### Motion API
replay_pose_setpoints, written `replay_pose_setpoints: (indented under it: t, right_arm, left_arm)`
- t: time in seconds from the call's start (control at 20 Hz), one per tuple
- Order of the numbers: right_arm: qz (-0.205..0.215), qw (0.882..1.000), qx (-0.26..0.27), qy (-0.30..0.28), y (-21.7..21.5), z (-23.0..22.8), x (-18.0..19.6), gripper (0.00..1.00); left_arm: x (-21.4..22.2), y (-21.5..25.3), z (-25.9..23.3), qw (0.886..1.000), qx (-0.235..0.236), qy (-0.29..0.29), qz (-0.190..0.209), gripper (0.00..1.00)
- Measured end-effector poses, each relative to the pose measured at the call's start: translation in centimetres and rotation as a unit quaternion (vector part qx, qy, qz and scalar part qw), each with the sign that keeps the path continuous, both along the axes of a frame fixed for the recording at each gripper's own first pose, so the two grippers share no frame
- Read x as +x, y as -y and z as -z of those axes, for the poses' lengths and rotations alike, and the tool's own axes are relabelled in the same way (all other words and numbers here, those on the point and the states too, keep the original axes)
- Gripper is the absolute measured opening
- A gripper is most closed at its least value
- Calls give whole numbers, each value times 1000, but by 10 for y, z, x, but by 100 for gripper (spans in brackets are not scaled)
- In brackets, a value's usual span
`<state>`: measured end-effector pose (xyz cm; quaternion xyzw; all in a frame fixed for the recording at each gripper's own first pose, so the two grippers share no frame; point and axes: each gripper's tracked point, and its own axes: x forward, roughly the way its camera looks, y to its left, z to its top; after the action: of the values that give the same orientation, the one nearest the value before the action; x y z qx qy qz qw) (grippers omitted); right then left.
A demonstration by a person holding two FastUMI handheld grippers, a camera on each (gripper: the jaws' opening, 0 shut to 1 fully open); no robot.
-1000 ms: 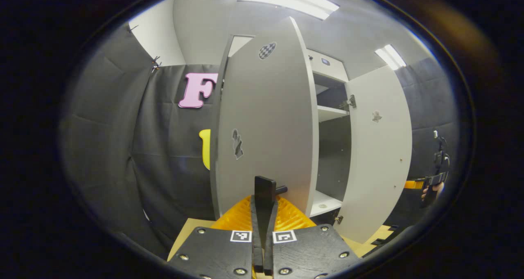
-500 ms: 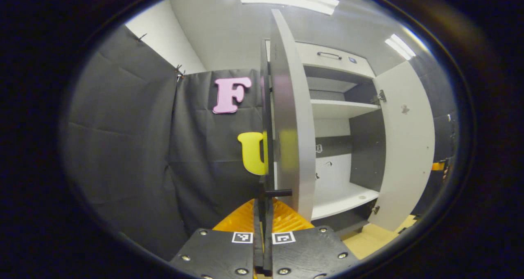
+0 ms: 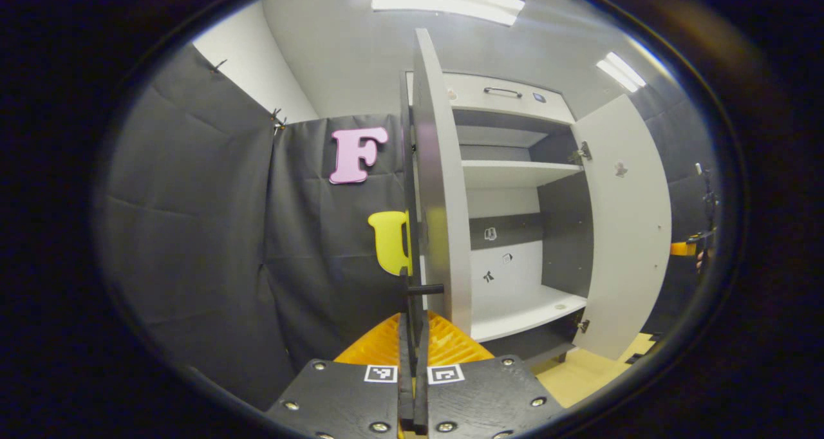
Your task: Open the right door of the double-door shoe cabinet with the right hand, and open the left door with the left hand.
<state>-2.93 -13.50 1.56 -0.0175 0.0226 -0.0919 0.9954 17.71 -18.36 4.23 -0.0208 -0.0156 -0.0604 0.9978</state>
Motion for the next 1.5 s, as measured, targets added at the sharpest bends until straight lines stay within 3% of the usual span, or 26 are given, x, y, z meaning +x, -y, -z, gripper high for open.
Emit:
replay_pose_setpoints:
  t: [0.1,0.5,0.8,0.9,0.95,1.3,1.5]
  right_arm:
    - [-11,1000,12,7,-5,-5,-5,92]
    - [-44,998,21,37,-21,-43,-38,92]
    - [-79,995,24,62,-51,-53,-51,97]
    - [-92,994,24,53,-61,-46,-53,97]
    - [-99,994,23,49,-67,-43,-52,97]
    - [-142,989,26,22,-105,-19,-49,98]
    - [-147,989,21,16,-119,-7,-49,98]
  left_arm:
    - [-2,-4,-4,1000,-7,6,-13,2]
    - [-25,-21,-28,998,10,33,-53,7]
    - [-41,-1,-25,998,-10,45,-48,39]
    - [-47,7,-18,998,-23,36,-46,96]
    - [-47,9,-15,998,-26,35,-45,100]
    - [-51,34,-5,999,-29,27,-26,100]
    - [-52,45,0,999,-41,24,-16,100]
